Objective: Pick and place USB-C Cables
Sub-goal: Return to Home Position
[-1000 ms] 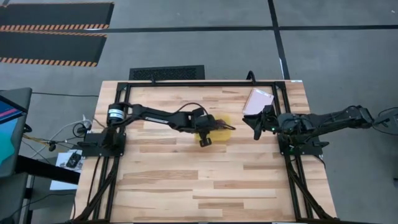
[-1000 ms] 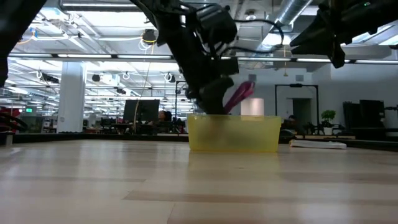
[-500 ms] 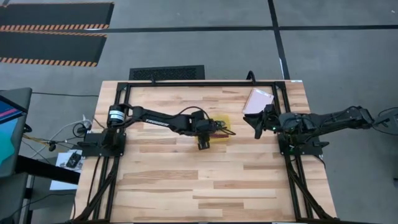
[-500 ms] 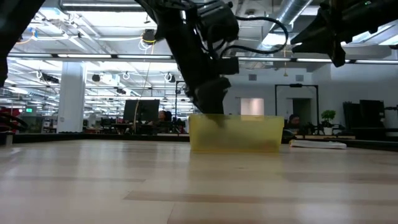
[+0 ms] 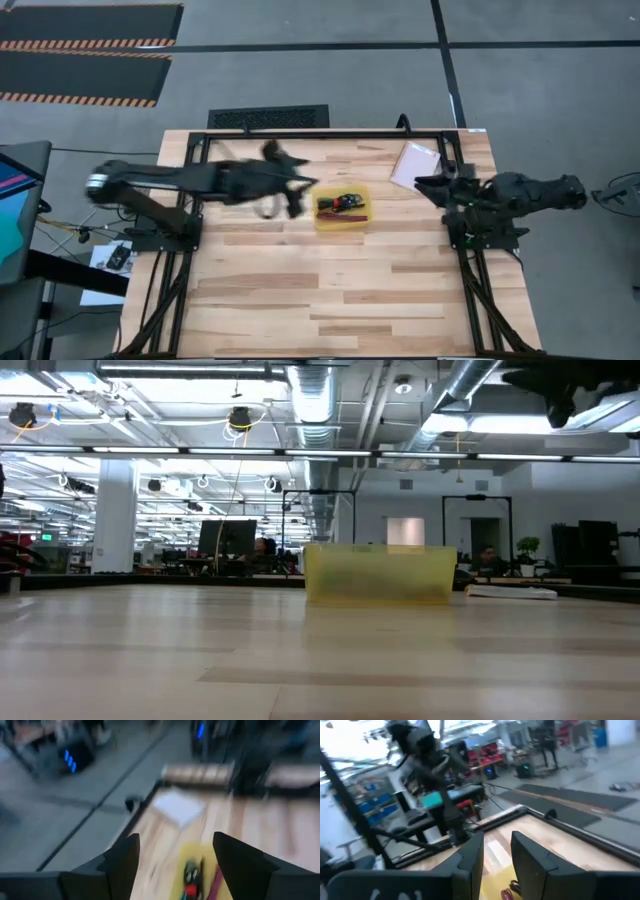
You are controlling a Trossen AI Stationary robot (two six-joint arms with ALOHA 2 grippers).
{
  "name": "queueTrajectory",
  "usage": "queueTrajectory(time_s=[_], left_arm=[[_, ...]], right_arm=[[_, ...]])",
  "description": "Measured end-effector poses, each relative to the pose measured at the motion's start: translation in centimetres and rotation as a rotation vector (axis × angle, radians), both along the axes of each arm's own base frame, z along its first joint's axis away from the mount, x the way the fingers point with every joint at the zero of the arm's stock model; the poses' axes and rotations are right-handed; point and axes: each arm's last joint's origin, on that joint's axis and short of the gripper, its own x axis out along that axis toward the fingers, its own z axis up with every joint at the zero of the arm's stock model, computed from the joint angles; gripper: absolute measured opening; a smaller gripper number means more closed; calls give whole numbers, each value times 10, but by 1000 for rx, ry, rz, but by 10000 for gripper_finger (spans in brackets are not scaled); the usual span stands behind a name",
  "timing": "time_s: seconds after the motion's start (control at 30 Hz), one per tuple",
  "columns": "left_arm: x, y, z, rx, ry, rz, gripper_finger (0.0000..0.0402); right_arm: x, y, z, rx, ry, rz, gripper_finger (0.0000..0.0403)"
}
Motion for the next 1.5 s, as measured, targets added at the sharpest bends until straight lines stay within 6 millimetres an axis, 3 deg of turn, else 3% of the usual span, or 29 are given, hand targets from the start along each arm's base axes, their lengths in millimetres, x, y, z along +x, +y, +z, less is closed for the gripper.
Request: queueTrajectory(time_s=[0.07, 0.13, 0.33, 0.57, 0.7, 0.9, 1.13, 1.5], left_arm=[[-31, -3, 9, -10, -127, -61, 239], [-60, -3, 4, -29, -244, -107, 238], [-130, 3, -57, -96, -458, -114, 238], [-179, 7, -122, -210, -569, -111, 238], [-195, 8, -156, -285, -602, -123, 238], [-204, 8, -205, -439, -580, -107, 238], [-210, 4, -186, -522, -662, -269, 238], [-210, 5, -203, -662, -471, -137, 238]], right_arm=[[-10, 0, 0, -36, -7, 30, 122], [-19, 0, -1, -54, -16, 57, 122], [-28, 1, -17, -88, -12, 104, 122], [-16, 4, -49, -187, -17, 14, 122], [-6, 7, -72, -207, -7, 12, 122], [1, 10, -93, -97, -75, 28, 122], [2, 13, -99, -20, -105, 62, 122], [4, 12, -109, -67, 1, 5, 122]])
